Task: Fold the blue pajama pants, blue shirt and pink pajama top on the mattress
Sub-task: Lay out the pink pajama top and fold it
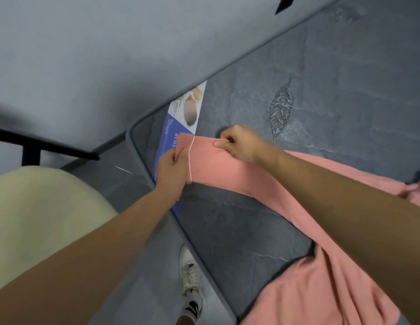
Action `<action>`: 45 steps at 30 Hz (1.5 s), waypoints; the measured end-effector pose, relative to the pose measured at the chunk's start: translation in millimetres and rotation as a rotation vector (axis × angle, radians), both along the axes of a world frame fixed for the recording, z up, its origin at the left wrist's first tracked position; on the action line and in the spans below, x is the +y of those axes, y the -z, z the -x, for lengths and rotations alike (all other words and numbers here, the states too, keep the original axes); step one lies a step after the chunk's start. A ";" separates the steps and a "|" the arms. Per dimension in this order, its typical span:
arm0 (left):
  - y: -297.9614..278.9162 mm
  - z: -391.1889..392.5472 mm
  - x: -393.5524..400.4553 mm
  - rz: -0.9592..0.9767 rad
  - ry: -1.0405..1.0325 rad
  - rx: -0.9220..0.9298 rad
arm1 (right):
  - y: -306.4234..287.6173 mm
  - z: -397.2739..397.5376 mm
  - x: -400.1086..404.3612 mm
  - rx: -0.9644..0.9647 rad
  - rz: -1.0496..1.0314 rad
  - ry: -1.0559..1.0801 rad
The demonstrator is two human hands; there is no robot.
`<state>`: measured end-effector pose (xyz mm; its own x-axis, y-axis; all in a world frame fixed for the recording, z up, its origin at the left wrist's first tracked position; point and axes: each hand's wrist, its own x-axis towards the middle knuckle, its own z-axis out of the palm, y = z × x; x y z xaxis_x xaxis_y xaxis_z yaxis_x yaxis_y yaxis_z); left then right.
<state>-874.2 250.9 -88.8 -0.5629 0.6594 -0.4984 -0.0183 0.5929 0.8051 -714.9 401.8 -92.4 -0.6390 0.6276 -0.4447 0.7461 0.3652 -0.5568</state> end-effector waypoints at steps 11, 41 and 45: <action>11.5 13.6 8.1 0.169 0.084 0.345 | 6.9 10.2 -15.9 -0.008 -0.099 0.117; -0.7 -297.1 111.7 -0.059 1.412 0.508 | -26.7 -401.3 -12.2 -0.441 -0.085 0.090; 5.4 -307.8 120.7 -0.123 1.394 0.383 | -39.9 -426.6 -3.0 -0.504 -0.075 0.082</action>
